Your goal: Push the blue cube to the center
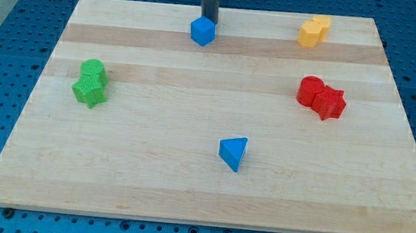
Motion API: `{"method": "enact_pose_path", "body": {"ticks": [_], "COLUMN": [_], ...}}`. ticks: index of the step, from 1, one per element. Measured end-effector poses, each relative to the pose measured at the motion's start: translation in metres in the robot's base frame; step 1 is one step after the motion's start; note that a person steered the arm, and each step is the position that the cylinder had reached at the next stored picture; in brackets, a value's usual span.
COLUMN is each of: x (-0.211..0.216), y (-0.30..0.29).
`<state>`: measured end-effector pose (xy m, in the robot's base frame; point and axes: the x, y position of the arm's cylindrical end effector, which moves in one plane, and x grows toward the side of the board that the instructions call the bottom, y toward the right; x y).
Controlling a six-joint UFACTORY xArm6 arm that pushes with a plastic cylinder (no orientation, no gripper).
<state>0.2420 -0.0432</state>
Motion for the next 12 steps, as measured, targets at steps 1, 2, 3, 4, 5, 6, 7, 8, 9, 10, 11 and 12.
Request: {"method": "enact_pose_path", "body": {"ticks": [1,2,3,4,5,6,7,8,9,10,11,12], "x": [0.026,0.052,0.043,0.045,0.059,0.072,0.102,0.113,0.104,0.117,0.147,0.153], "y": [0.0,-0.002,-0.031,-0.056,-0.041,-0.029,-0.02,-0.013,-0.005,0.024,0.022,0.025]}}
